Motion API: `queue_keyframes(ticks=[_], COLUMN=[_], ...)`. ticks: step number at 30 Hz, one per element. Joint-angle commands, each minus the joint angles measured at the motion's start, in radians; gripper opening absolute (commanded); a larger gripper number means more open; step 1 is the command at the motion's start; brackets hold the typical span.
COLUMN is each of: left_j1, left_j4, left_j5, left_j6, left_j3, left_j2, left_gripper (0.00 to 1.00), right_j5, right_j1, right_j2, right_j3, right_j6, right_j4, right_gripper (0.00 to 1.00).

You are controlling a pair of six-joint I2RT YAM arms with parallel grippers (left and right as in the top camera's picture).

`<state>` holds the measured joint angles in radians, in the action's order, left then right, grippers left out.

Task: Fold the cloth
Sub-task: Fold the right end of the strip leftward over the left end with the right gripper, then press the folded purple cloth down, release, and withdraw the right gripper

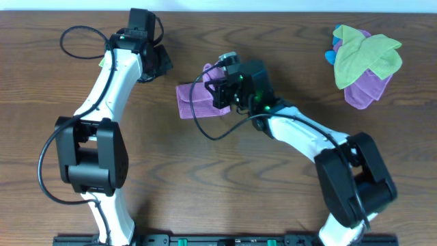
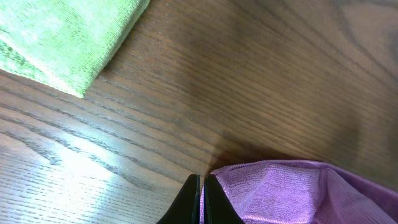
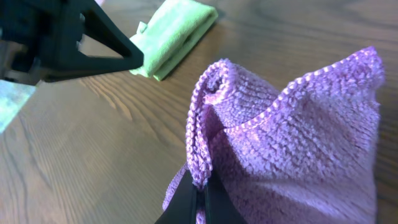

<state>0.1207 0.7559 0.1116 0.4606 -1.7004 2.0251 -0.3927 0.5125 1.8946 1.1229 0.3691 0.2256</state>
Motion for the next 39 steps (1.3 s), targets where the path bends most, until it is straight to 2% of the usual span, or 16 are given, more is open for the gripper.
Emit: queue_keyframes(ticks=[1,8,16,19,20,22,29,36,39], left_j1=[-0.01,-0.011,-0.011,-0.011,-0.011,-0.013,-0.041,-0.063,-0.063], left_j4=[0.008,0.007,0.008,0.007,0.007,0.007,0.006,0.007,0.008], left_j5=[-0.015,-0.015,-0.015,-0.015,-0.015,-0.015,-0.015,-0.006,0.003], left_j6=[-0.035,-0.039,-0.039,-0.039,-0.039,-0.039,-0.038,-0.038,-0.039], left_j3=[-0.021,-0.021,-0.021,-0.021,-0.021,-0.021,-0.021,-0.021,-0.021], left_j2=[-0.037,-0.046,-0.051,-0.058,-0.062,-0.069,-0.095,-0.111,-0.111], left_gripper=[0.06,0.06,0.06,0.06,0.05,0.06,0.06,0.06,0.19], right_j5=[0.0,0.0,0.024,0.026,0.026,0.026,0.019,0.018,0.018], right_j1=[0.019,0.05,0.074,0.078,0.078,0.079,0.097,0.122,0.113], right_j2=[0.057,0.148,0.174,0.178,0.178,0.178,0.178,0.178,0.165], right_j3=[0.061,0.165,0.171,0.171,0.171,0.171,0.171,0.171,0.172], right_j6=[-0.042,-0.061,-0.068,-0.069,-0.07,-0.071,-0.071,-0.072,-0.075], right_j4=[-0.025,-0.108,-0.14,-0.14,-0.14,-0.14,-0.153,-0.159,-0.173], right_gripper=[0.01,0.01,0.02,0.21,0.24,0.27,0.3,0.4,0.5])
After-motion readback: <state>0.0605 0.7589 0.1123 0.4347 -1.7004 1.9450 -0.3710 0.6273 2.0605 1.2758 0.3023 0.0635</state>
